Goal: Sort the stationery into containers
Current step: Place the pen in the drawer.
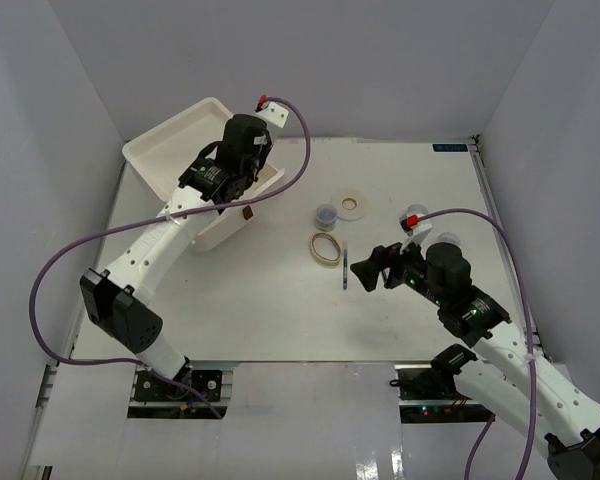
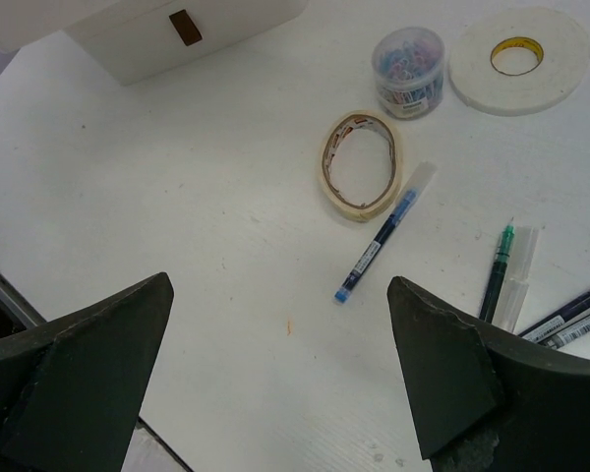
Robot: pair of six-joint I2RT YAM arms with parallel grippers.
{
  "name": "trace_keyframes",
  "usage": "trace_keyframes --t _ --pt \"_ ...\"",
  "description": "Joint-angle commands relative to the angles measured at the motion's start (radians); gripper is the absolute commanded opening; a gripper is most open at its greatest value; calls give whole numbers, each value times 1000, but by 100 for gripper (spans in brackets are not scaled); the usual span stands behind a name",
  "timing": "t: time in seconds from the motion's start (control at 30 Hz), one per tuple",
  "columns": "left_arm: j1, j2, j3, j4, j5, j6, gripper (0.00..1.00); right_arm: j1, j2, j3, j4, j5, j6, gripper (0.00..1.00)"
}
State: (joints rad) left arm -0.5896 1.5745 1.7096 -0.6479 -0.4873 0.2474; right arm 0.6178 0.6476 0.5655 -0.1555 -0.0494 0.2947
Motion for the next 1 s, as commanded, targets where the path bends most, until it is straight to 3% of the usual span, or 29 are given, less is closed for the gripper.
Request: trace_keyframes --t 0.0,0.1,0.27,0.37,0.5,0.67,0.9,0.97 --pt "33 25 -21 -35 26 66 24 3 -11 -1 13 -6 -23 96" --pt "51 36 -74 -26 23 66 28 3 -19 -1 -9 17 -32 96" --pt "59 18 -73 -21 29 23 61 3 -28 -7 -29 31 -46 95" --pt "59 -8 -38 -22 32 -16 70 3 -25 -12 -33 37 -51 95" --pt "59 -70 1 -27 85 -126 70 3 -13 -7 -35 45 -49 95" --pt "57 -198 -30 -27 320 -313 72 3 -3 -3 -35 45 -57 95" --pt "57 -280 -212 -6 604 -522 79 2 -2 -7 -35 74 -62 95" --pt "56 -292 -298 28 634 -557 88 2 -2 -12 -35 80 -58 95"
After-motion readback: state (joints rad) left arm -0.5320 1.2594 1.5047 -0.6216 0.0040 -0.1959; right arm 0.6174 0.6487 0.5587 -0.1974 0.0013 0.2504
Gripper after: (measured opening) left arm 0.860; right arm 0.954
